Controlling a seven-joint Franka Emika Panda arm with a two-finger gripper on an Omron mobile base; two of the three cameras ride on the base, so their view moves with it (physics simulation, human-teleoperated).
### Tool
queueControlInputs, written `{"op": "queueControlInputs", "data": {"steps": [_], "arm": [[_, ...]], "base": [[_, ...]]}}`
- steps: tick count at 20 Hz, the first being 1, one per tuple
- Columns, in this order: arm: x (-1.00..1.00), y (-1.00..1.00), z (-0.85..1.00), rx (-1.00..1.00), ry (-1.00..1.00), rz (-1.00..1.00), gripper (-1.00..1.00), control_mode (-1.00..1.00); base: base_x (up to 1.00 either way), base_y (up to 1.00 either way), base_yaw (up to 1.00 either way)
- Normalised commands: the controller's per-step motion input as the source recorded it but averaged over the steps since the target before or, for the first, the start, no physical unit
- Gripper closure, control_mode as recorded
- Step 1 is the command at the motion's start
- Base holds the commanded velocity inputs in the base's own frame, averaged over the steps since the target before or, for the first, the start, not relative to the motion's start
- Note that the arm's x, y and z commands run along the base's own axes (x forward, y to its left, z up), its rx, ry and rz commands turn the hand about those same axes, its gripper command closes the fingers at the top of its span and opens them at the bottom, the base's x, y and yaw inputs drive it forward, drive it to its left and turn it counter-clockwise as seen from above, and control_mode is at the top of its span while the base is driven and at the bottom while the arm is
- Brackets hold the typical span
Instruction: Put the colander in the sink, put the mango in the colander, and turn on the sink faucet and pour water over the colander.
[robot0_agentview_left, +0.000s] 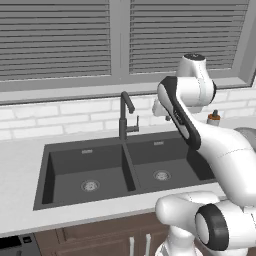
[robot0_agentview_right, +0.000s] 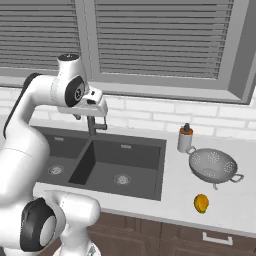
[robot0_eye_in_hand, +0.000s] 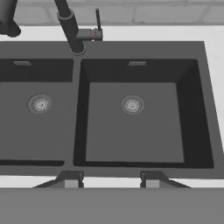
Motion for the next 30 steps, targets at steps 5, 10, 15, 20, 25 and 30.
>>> {"op": "queueControlInputs", "data": {"steps": [5,10,15,20,25,30], "arm": [[-0.31,0.0,0.0,0.0,-0.03,0.0,-1.0,-1.0],[-0.69,-0.02,0.0,0.0,-0.04,0.0,-1.0,-1.0],[-0.72,-0.21,-0.01,0.0,0.0,0.0,-1.0,-1.0],[-0.38,-0.47,-0.1,0.0,0.02,-0.01,-1.0,-1.0],[-0.02,-0.61,-0.3,0.0,0.06,-0.13,-1.0,-1.0],[0.0,-0.58,-0.17,0.0,0.01,-0.2,-1.0,-1.0]], "base": [[0.0,0.0,0.0],[0.0,0.0,0.0],[0.0,0.0,0.0],[0.0,0.0,0.0],[0.0,0.0,0.0],[0.0,0.0,0.0]]}}
